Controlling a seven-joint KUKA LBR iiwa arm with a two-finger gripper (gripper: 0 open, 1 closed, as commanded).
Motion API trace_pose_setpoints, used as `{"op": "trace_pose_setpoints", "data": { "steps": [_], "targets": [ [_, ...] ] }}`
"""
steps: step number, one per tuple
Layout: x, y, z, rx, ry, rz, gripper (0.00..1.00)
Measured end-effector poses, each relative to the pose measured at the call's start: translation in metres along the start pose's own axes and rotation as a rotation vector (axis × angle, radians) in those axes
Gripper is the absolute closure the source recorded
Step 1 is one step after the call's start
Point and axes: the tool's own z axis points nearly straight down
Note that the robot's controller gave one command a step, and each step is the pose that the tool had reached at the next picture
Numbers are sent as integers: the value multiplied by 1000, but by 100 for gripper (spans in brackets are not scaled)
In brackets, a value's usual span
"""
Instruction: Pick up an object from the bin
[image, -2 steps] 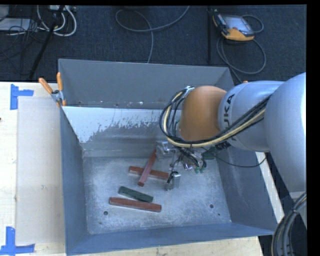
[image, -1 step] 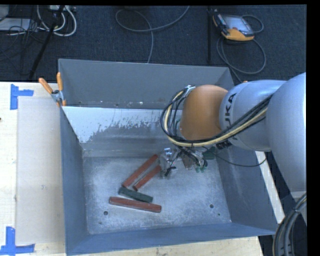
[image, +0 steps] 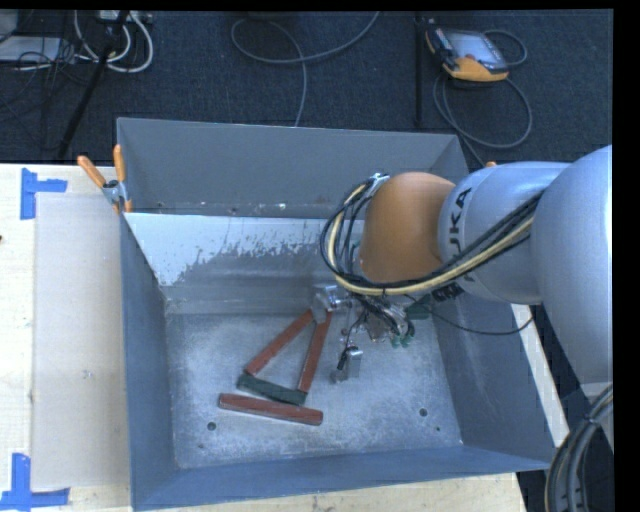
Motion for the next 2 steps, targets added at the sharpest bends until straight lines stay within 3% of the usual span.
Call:
{"op": "trace_pose_setpoints", "data": {
  "steps": [1, 2],
  "targets": [
    [-2, -1, -3, 1, -6, -1, 100],
    [0, 0, 0, 0, 0, -2, 0]
  ]
}}
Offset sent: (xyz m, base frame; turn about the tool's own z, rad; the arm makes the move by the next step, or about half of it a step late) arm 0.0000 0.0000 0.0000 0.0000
